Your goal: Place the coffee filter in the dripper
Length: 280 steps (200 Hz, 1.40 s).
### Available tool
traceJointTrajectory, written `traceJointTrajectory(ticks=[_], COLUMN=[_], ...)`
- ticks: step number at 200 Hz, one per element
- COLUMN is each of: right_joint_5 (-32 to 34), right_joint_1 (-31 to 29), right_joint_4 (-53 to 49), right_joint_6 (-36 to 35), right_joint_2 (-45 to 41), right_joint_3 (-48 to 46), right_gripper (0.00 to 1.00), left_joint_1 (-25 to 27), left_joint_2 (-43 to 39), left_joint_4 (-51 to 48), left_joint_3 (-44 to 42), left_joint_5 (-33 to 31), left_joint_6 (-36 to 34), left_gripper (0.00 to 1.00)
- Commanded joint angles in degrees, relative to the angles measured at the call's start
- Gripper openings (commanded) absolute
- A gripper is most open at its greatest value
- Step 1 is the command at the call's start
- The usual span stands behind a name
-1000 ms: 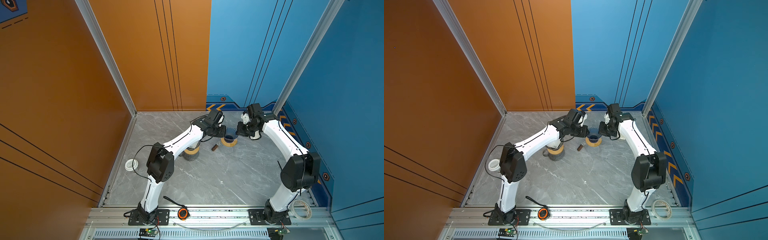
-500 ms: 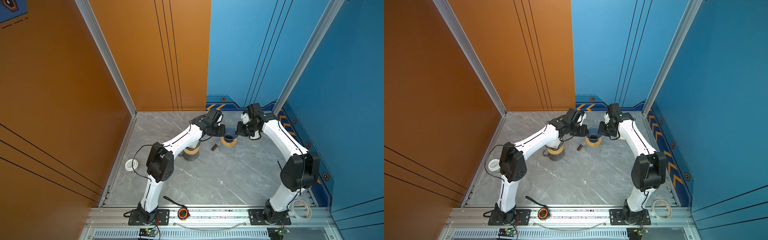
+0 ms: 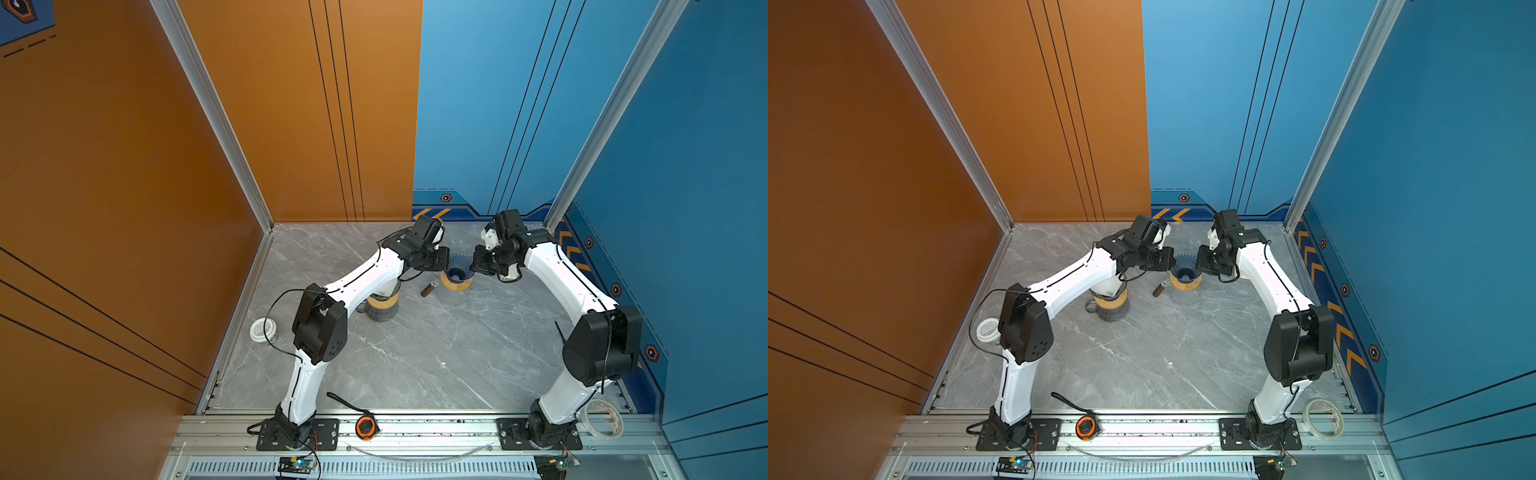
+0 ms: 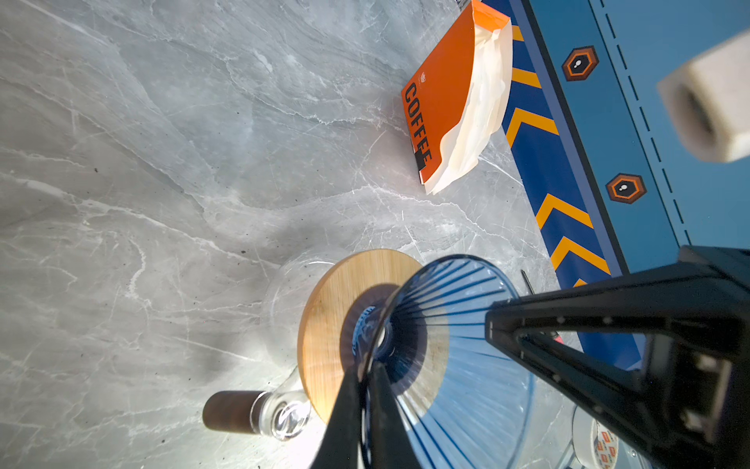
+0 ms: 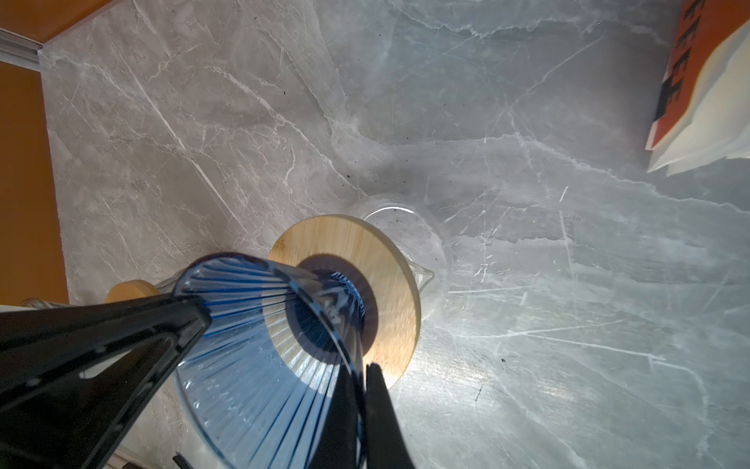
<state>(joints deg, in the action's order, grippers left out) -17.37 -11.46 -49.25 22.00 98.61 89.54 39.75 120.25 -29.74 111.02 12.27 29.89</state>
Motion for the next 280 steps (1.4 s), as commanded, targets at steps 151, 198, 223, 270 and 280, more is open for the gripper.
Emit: traceJointTrajectory(ticks=[151,198,223,270,280], right_joint_5=[3.12,3.99,4.18,5.56,5.67], right_joint_1=[0.57,0.52,0.57,0.46,0.48], right_joint_4=[-3.4,-5.37,-7.14,-11.16,-11.68], right_joint_6=[3.05,2.85,2.37,1.47,1.38], right_joint_2=[7.24,9.09,10.42,12.32,12.85], right_joint_3=[1.84,3.38,4.76,8.42,9.19], right_gripper=[0.03,0.03,0.04,0.04,0.04], left_joint_1=[-0.55,-0.68,-0.78,-0.99,-1.11], left_joint_2=[3.85,4.46,4.81,5.7,6.0], left_joint_4=[-2.61,-2.63,-2.84,-4.48,-4.74], left_joint_3=[-1.94,-3.09,-3.27,-2.0,-1.74], left_joint_5=[4.58,5.42,5.73,6.23,6.28], left_joint_6=[-1.22,-0.6,-0.2,-0.03,0.03], left_gripper=[0.03,0.02,0.01,0.01,0.02])
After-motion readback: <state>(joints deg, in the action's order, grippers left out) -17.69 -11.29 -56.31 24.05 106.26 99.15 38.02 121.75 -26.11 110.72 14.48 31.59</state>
